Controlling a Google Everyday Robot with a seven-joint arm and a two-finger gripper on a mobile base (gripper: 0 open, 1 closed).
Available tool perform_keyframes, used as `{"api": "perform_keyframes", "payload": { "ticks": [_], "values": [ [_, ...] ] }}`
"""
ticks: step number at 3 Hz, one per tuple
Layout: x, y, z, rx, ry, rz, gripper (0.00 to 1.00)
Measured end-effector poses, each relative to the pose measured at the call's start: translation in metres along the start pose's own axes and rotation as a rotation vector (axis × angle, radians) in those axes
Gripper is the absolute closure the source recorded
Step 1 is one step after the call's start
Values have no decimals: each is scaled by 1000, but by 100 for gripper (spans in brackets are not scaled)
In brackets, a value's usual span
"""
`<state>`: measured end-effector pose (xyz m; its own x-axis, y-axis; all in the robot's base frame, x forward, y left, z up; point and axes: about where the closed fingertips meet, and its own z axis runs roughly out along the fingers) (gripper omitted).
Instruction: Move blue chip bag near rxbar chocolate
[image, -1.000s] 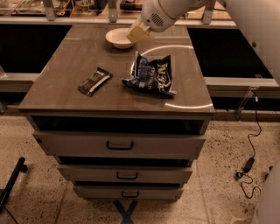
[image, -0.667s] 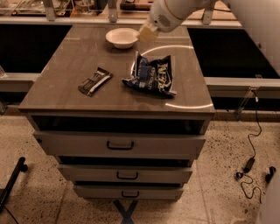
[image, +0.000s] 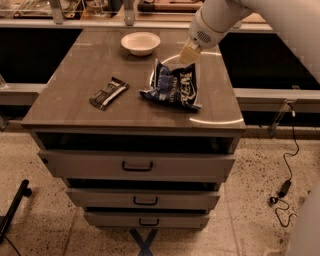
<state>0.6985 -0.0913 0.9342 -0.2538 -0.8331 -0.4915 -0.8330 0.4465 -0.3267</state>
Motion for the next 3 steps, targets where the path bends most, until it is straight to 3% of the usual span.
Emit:
{"api": "perform_keyframes", "payload": {
  "ticks": [1,3],
  "values": [
    [31,0,4,-29,96,1,4],
    [32,3,5,-37,101,1,0]
  ]
}}
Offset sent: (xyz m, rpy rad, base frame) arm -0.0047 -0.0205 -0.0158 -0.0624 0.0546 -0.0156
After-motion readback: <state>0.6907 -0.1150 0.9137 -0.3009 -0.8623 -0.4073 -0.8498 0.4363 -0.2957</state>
